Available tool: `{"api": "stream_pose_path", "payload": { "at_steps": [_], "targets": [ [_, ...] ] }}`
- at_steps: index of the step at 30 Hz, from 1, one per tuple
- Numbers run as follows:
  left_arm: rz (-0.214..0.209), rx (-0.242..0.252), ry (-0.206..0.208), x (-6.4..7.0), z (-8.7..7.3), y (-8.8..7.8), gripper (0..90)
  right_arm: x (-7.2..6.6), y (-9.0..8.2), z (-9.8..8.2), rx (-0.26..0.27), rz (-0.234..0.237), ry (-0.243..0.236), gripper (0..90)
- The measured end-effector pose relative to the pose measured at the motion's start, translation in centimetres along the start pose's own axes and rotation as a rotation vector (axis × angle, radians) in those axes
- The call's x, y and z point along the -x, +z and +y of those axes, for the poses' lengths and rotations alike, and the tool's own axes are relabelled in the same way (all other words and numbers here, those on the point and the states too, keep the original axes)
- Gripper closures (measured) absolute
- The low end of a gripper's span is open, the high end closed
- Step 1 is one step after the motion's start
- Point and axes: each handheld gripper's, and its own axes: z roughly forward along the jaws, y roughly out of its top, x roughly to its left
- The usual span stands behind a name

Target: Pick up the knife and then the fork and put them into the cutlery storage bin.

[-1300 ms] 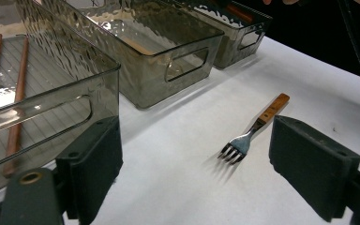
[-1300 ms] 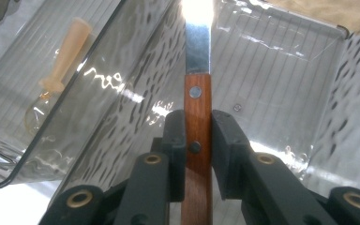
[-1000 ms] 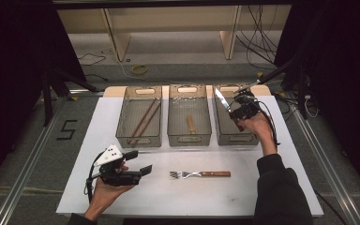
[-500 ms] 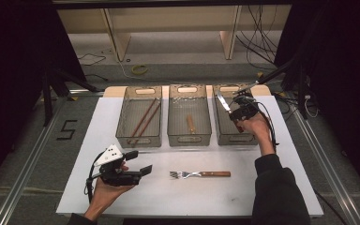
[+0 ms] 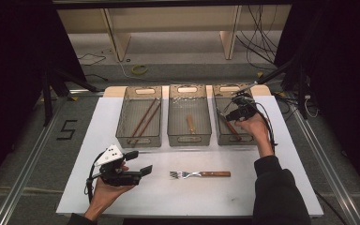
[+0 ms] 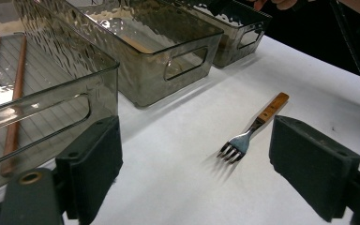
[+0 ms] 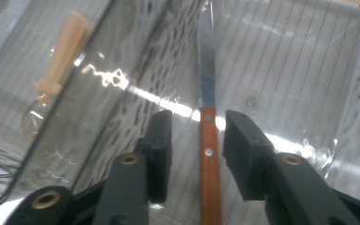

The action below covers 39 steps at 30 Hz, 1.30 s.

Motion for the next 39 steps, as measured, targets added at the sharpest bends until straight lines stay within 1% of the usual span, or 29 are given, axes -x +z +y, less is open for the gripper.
{"api": "stream_pose_path", "payload": {
  "at_steps": [3,5,8,10,11,15,20,22,23,25,28,29,30,31,33,36,39],
  "targets": [
    [0.000,0.000,0.002,0.0,0.0,0.0,16.9,-0.4,-0.7,-0.1,0.036,0.007,-0.045,56.6],
    [-0.001,0.000,0.000,0.0,0.0,0.0,16.9,-0.9,-1.2,-0.2,0.059,0.028,-0.065,54.1],
    [0.001,0.001,0.001,0.0,0.0,0.0,16.9,-1.7,-2.2,-0.5,0.074,0.045,-0.106,50.1],
    [0.001,-0.003,0.002,-0.1,0.0,0.0,16.9,-2.3,-3.1,-0.8,0.101,0.089,-0.132,47.8],
    [0.000,-0.004,0.001,-0.1,0.0,0.0,16.9,-2.7,-3.6,-1.0,0.123,0.101,-0.153,45.9],
    [0.002,-0.001,0.001,-0.1,0.0,0.0,16.8,-4.5,-5.1,-2.1,0.157,0.178,-0.233,42.2],
    [0.003,-0.003,0.000,-0.1,-0.1,0.0,16.7,-6.5,-5.6,-3.9,0.154,0.253,-0.320,38.2],
    [0.003,-0.002,-0.002,-0.1,-0.1,0.0,16.7,-7.3,-5.8,-4.7,0.149,0.268,-0.347,37.4],
    [0.002,-0.002,-0.002,-0.1,-0.1,0.0,16.7,-7.6,-5.8,-5.0,0.148,0.282,-0.370,37.3],
    [0.003,-0.001,-0.002,-0.1,-0.1,0.0,16.7,-8.3,-5.7,-5.8,0.141,0.311,-0.397,37.0],
    [0.002,-0.003,-0.001,-0.2,-0.1,0.0,16.7,-9.3,-5.5,-7.0,0.132,0.340,-0.442,37.1],
    [0.002,-0.002,0.000,-0.1,-0.1,0.0,16.7,-9.6,-5.3,-7.3,0.118,0.348,-0.470,37.1],
    [0.001,-0.002,0.001,-0.1,-0.1,0.0,16.7,-9.9,-5.1,-7.5,0.100,0.346,-0.488,37.2],
    [0.001,-0.001,0.002,-0.1,-0.1,0.0,16.7,-10.3,-5.0,-7.6,0.091,0.341,-0.496,37.4],
    [0.001,0.000,0.004,-0.1,-0.1,0.0,16.7,-10.7,-4.7,-7.9,0.075,0.356,-0.516,37.5],
    [0.001,-0.001,0.004,-0.1,-0.1,0.0,16.7,-11.2,-3.9,-8.5,0.041,0.348,-0.558,37.4],
    [-0.002,0.001,0.007,0.0,-0.1,0.0,16.7,-11.0,-3.3,-9.1,0.014,0.355,-0.557,37.6]
  ]
}}
